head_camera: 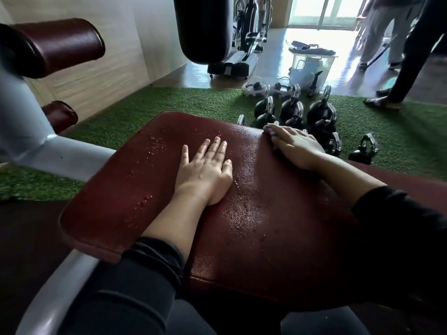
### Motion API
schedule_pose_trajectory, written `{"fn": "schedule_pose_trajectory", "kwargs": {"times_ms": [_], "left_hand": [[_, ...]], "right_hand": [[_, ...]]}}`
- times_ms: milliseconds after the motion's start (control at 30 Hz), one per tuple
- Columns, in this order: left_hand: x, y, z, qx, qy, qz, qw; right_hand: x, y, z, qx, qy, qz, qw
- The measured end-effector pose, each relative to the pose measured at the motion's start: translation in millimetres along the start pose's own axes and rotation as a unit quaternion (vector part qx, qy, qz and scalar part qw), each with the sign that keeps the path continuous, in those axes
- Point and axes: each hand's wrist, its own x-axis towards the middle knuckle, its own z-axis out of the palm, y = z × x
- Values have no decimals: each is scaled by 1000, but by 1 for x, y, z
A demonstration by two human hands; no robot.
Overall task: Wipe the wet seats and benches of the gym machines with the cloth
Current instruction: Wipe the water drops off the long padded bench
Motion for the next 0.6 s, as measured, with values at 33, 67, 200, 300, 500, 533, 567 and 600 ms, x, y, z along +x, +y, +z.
{"fn": "schedule_pose_trajectory", "kwargs": {"times_ms": [33, 67, 200, 300, 500, 533, 567, 600], "left_hand": [[0, 0, 0, 0, 0, 0, 1000], [0, 0, 0, 0, 1, 0, 1000], [1, 0, 1, 4, -1, 0, 1000], [2, 0, 0, 11, 2, -1, 1000], [3, 0, 1, 12, 2, -5, 1000], [3, -1, 1, 11, 0, -6, 1000], [3, -1, 1, 10, -3, -7, 1000], [3, 0, 1, 8, -5, -6, 1000]], "right_hand": [[-13, 5, -1, -5, 1, -4, 1000], [-27, 6, -1, -9, 3, -13, 1000], [-63, -26, 6, -21, 2, -48, 999], [-45, -59, 9, -14, 14, -72, 997], [16, -62, 8, 6, 14, -45, 999], [16, -54, 6, 5, 12, -35, 999], [11, -46, 5, 2, 9, -24, 1000], [3, -38, 4, 0, 6, -14, 1000]]}}
